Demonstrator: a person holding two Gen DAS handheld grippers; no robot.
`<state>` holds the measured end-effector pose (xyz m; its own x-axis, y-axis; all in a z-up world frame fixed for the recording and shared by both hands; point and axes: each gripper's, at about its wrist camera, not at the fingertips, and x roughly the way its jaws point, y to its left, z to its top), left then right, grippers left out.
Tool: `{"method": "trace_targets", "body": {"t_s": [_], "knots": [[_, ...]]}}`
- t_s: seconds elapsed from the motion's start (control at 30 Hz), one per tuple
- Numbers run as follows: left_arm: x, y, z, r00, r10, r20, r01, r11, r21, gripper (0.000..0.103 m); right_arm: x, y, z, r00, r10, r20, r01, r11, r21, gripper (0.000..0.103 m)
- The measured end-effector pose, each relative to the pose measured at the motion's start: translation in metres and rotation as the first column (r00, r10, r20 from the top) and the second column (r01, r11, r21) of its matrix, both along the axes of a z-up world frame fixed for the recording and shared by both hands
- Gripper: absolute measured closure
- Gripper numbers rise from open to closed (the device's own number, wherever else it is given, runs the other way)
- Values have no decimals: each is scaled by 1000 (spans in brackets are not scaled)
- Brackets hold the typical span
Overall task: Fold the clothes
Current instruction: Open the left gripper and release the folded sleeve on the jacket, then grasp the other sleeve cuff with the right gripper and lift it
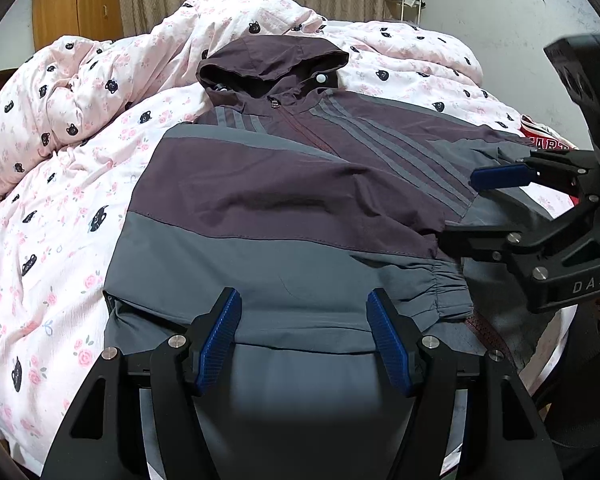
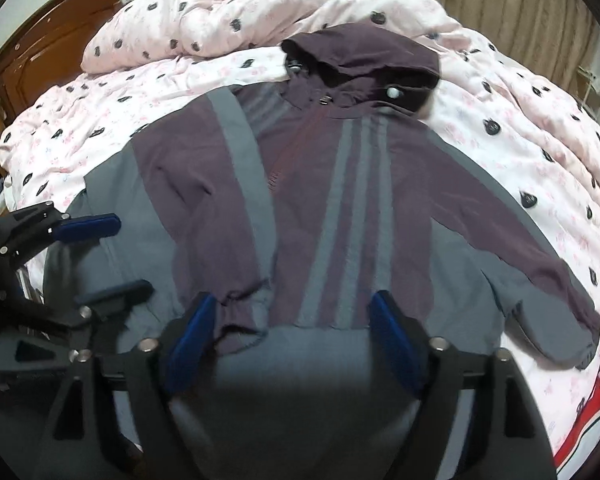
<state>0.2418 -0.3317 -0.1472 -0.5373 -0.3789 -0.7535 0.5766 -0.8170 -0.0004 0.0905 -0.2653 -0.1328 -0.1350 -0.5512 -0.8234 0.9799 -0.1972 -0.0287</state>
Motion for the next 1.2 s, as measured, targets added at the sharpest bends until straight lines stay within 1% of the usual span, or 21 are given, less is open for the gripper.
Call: {"method": "trace_targets", "body": {"t_s": [0.07,0.17,0.27,0.33,0.47,0.6,0.7,0.8,0.87,0.93,1.0,1.17,1.2], "knots": [[0,-1,1,1000,1,-3,-1,1000,4,42,-3,3,-1,1000,4,6,-4,1000,1,19],[2,-1,3,1000,9,-16,-9,1000,4,42,-2,9,9,1000,18,2,-18,1000,-25,19],[7,0,10,999,26,-43,-26,1000,-9,42,-7,17,25,1000,22,21,-21,997,-76,19],[12,0,16,997,39,-71,-41,999,-16,42,-19,26,38,999,11,53,-4,993,-122,19],[24,0,30,986,61,-155,-66,997,-30,42,-61,45,56,991,-52,125,75,979,-190,19],[29,-2,42,969,73,-236,-83,996,-33,42,-115,66,65,971,-175,164,209,953,-219,19],[27,-2,46,961,69,-267,-83,996,-39,42,-161,89,65,930,-291,224,341,910,-236,19],[19,-1,47,960,53,-274,-68,997,-44,42,-203,115,62,873,-397,284,465,853,-236,19],[13,0,44,963,48,-267,-60,997,-40,42,-225,130,59,838,-447,314,524,821,-228,19],[6,1,42,965,43,-257,-54,998,-37,42,-243,139,55,807,-491,327,568,798,-204,19],[1,3,41,966,37,-255,-48,998,-37,42,-257,147,52,785,-515,343,595,782,-187,19],[-7,7,41,963,20,-269,-29,999,-32,42,-284,161,39,728,-541,421,642,754,-140,19],[-8,7,41,963,16,-270,-25,999,-30,42,-288,163,35,713,-548,438,652,747,-127,20]]}}
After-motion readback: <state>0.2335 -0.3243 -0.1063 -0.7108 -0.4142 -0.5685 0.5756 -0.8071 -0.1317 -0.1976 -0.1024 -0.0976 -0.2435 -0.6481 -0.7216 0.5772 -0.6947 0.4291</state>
